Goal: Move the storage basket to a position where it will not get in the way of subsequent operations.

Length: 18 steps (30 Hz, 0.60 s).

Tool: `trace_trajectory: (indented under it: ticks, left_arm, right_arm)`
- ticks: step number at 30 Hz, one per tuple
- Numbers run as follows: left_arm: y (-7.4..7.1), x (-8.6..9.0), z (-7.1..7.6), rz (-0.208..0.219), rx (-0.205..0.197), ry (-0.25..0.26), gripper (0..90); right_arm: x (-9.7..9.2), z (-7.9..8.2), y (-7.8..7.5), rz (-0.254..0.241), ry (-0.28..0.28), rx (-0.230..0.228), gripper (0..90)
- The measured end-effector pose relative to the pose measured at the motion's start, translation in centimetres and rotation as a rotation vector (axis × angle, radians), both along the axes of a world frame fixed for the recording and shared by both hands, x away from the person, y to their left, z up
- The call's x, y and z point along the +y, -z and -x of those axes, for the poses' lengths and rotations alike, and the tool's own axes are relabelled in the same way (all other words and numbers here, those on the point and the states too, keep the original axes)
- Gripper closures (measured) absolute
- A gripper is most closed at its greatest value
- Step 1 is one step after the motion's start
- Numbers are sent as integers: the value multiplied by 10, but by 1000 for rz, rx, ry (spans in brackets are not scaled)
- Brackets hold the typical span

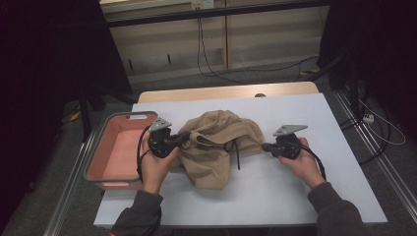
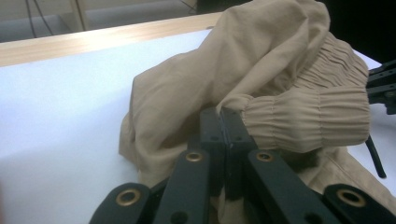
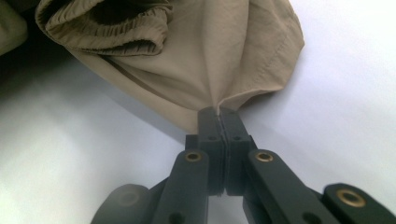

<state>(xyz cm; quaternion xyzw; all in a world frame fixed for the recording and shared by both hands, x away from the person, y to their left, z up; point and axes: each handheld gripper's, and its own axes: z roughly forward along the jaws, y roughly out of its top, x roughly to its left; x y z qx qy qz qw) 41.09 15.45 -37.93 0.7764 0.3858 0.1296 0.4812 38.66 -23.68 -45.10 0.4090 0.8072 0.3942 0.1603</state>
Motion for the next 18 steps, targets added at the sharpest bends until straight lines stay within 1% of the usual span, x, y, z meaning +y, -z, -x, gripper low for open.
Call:
trace_trajectory:
  ticks: [1, 3, 4, 6, 7, 10, 11, 15, 18]
  left_arm:
    - [1, -2, 0, -6, 0, 6, 895]
    - [2, -6, 0, -14, -2, 16, 895]
    - [3, -8, 0, -11, -3, 19, 895]
    - [3, -9, -1, -13, -1, 24, 895]
    - [3, -9, -1, -5, -1, 23, 895]
    - [1, -5, 0, 2, 0, 14, 895]
    - [1, -4, 0, 10, 0, 11, 895]
    - [1, -5, 1, 8, -4, 15, 896]
    - [2, -6, 1, 5, -4, 13, 896]
  right_arm:
    - [-4, 5, 0, 2, 0, -5, 900]
    - [-13, 13, 1, -12, 7, -3, 900]
    - [-17, 17, 1, -12, 5, -7, 900]
    - [-23, 24, 0, 3, 6, -8, 900]
    - [-26, 27, -2, 13, 5, -15, 900]
    - [-37, 35, -5, 3, 24, -26, 900]
    - [-42, 38, -5, 0, 32, -27, 900]
    - [-56, 48, -4, 8, 50, -20, 900]
    - [-67, 54, -6, 5, 67, -27, 900]
